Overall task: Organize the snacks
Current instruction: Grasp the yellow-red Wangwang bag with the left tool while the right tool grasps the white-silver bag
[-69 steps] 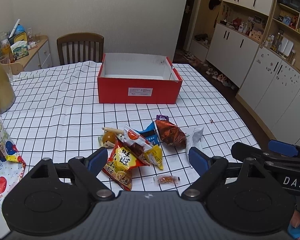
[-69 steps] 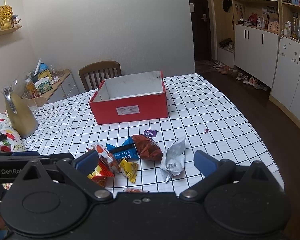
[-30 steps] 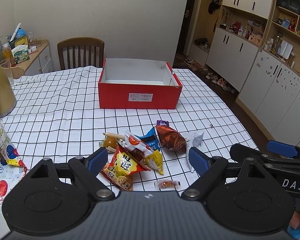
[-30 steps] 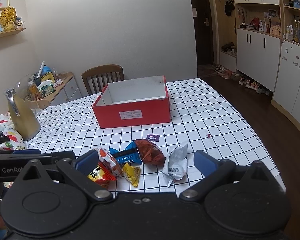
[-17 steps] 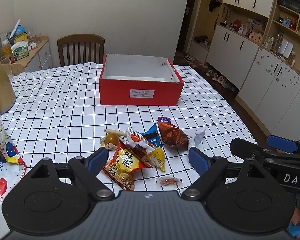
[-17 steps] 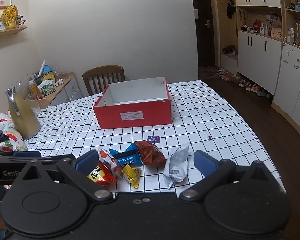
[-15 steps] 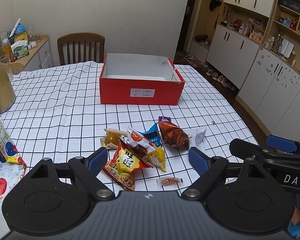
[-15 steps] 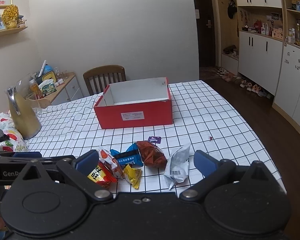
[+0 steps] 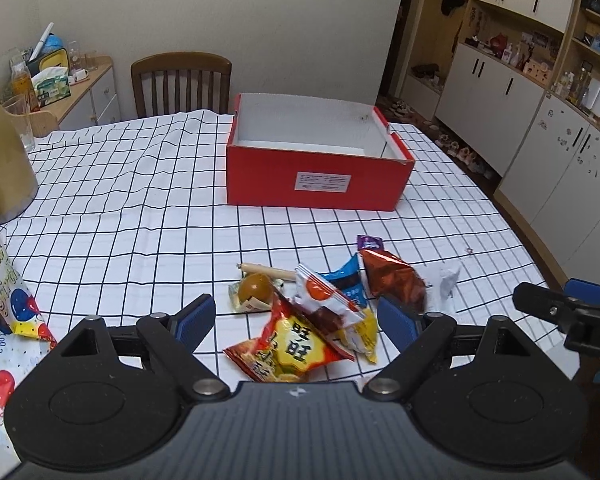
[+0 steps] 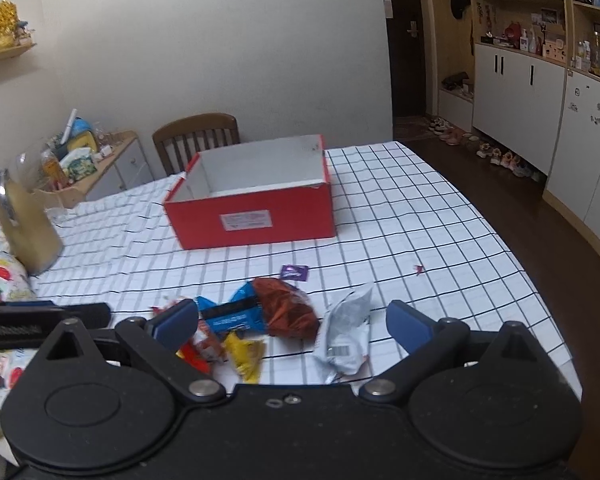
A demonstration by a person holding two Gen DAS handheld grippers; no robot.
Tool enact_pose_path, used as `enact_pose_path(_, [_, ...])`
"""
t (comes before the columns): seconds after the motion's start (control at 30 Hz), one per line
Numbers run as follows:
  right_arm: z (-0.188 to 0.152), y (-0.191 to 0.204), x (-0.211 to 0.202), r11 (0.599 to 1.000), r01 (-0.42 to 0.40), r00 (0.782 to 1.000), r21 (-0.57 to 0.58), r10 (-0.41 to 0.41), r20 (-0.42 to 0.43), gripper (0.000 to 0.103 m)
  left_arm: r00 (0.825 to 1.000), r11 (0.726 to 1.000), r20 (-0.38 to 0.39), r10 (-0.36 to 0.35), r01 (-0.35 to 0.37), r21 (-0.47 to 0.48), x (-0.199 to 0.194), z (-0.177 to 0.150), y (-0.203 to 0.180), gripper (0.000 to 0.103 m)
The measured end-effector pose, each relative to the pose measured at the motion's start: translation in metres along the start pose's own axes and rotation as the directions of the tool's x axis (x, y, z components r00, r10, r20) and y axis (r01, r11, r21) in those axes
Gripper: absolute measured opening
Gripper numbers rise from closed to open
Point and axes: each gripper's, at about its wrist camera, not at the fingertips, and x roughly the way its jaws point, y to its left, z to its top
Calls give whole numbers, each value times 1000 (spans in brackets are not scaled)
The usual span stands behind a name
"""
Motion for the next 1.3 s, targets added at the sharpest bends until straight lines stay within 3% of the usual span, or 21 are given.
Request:
enact_pose_path(0.13, [-2, -11, 23, 1000, -1, 999, -12, 1, -34, 99, 1000, 999, -24, -7, 8, 44, 22, -6, 3, 88])
enact_pose_path(0.3, [-7, -21, 55, 1000, 11, 994, -20, -13, -108, 93, 993, 989, -94, -71, 83, 125, 49, -20, 3, 88])
enact_pose_path(0.67, [-20, -39, 119, 999, 38, 971, -30, -44, -234, 85, 979, 977, -199, -43, 82, 195, 98, -45, 15, 88])
enact_pose_path(0.77, [-23, -44, 139, 999, 35, 962, -20, -39, -271, 81, 977, 977, -210, -49, 90, 193, 105, -49, 17, 88])
enact_pose_path(0.9, [-28, -45, 162, 999, 34, 943, -37, -45, -331, 78, 975, 958, -217, -48, 107, 265, 110, -51, 11, 88])
enact_pose_path(1.2, [-33, -45, 187, 998, 33, 917, -55, -52, -395, 77, 973, 916, -224, -52, 136, 377, 124, -48, 5, 88])
enact_pose_path(1.3, [-32, -43, 193, 998, 31, 913, -55, -51, -404, 79, 975, 917, -219, -36, 119, 381, 127, -50, 6, 88])
